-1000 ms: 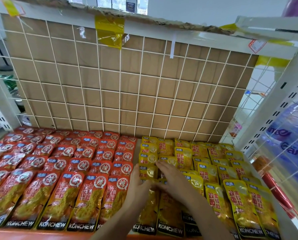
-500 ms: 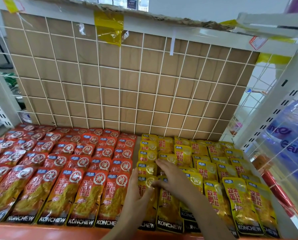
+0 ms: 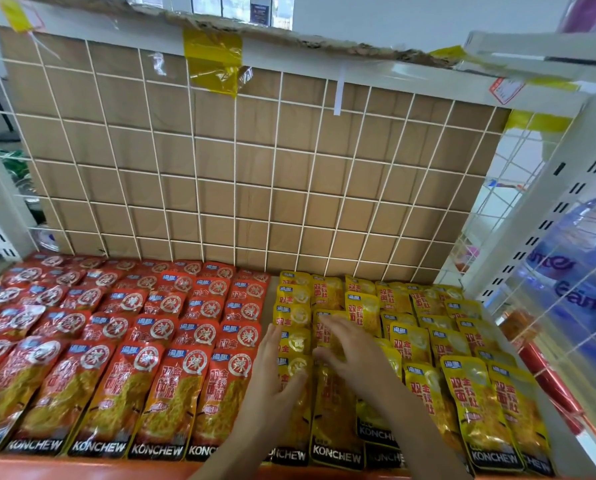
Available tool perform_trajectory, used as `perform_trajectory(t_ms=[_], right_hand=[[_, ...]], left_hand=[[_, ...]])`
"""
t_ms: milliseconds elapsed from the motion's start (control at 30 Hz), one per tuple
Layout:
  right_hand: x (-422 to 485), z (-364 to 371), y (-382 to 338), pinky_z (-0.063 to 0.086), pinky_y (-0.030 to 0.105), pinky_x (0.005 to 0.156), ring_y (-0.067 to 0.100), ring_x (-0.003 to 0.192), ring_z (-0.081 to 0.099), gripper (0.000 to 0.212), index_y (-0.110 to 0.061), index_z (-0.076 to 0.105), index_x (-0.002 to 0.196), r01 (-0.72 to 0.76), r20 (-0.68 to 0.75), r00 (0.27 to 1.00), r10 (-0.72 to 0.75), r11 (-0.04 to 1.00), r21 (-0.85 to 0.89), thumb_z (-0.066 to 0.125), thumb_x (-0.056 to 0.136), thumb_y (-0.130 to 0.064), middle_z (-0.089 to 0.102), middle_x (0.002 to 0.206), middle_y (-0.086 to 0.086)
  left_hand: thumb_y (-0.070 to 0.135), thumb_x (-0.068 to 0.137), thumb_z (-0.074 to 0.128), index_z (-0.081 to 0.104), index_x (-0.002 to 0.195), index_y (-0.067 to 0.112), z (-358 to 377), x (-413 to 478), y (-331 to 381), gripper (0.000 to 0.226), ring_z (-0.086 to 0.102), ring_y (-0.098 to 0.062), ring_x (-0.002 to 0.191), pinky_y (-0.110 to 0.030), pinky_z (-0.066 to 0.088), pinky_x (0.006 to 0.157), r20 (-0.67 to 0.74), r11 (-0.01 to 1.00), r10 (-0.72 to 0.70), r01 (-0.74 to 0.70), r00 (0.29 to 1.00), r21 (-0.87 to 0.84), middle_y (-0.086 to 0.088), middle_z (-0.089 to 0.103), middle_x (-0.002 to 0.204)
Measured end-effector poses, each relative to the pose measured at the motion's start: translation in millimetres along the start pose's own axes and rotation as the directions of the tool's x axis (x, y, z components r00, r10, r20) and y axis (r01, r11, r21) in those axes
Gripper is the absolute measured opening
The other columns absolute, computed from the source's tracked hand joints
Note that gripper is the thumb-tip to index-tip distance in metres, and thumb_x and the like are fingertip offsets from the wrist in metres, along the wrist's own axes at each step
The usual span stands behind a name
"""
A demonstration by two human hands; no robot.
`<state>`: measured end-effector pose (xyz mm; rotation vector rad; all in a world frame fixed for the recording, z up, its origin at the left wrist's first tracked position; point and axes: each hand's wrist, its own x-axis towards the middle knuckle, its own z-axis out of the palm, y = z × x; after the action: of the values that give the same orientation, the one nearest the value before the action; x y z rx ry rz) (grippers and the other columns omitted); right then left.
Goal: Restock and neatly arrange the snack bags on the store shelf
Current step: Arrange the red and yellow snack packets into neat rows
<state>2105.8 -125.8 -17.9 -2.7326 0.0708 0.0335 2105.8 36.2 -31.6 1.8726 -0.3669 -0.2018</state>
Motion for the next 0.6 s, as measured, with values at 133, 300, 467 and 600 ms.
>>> perform_trajectory(t_ms=[133, 300, 467, 600], right_hand=[[-9.6, -10.5, 10.0, 0.019, 0.024, 0.111, 0.007, 0.135, 0.028, 0.047, -0.028, 0.034, 0.141, -0.003, -0.067, 0.998, -0.001, 0.998, -0.062, 0.045, 0.095, -0.034, 0.035, 0.145, -0.012], [-21.6, -15.3, 19.6, 0.019, 0.025, 0.111, 0.006, 0.133, 0.029, 0.046, -0.028, 0.039, 0.138, -0.034, 0.003, 0.999, 0.035, 0.981, -0.191, 0.046, 0.093, -0.036, 0.039, 0.14, -0.012], [-21.9, -11.2, 24.3, 0.014, 0.031, 0.113, 0.009, 0.135, 0.021, 0.058, -0.029, 0.039, 0.138, -0.007, 0.106, 0.994, 0.038, 0.96, -0.28, 0.048, 0.087, -0.055, 0.034, 0.141, -0.012], [-20.5, -8.2, 26.7, 0.016, 0.03, 0.112, 0.008, 0.133, 0.025, 0.055, -0.029, 0.046, 0.132, -0.006, 0.081, 0.996, 0.025, 0.974, -0.228, 0.05, 0.085, -0.057, 0.037, 0.137, -0.013]], left_hand=[[0.02, 0.094, 0.051, 0.024, 0.139, 0.038, -8.4, 21.8, 8.3, 0.055, 0.022, 0.008, 0.125, -0.015, 0.022, 0.101, 0.092, 0.978, 0.124, -0.138, 0.988, 0.158, 0.026, 0.025, 0.135], [0.022, 0.095, 0.048, 0.037, 0.139, 0.025, -12.3, 57.7, 4.1, 0.046, 0.029, -0.01, 0.135, -0.024, 0.027, 0.11, 0.248, 0.826, 0.196, -0.296, 0.949, 0.48, 0.009, 0.033, 0.146], [0.025, 0.096, 0.042, 0.037, 0.139, 0.027, -8.0, 74.4, 1.9, 0.044, 0.027, -0.01, 0.135, -0.029, 0.023, 0.112, 0.365, 0.697, 0.191, -0.387, 0.911, 0.604, 0.008, 0.032, 0.146], [0.027, 0.096, 0.043, 0.04, 0.137, 0.028, -7.1, 84.8, -0.5, 0.041, 0.028, -0.01, 0.134, -0.028, 0.024, 0.11, 0.381, 0.685, 0.202, -0.409, 0.902, 0.603, 0.01, 0.035, 0.144]])
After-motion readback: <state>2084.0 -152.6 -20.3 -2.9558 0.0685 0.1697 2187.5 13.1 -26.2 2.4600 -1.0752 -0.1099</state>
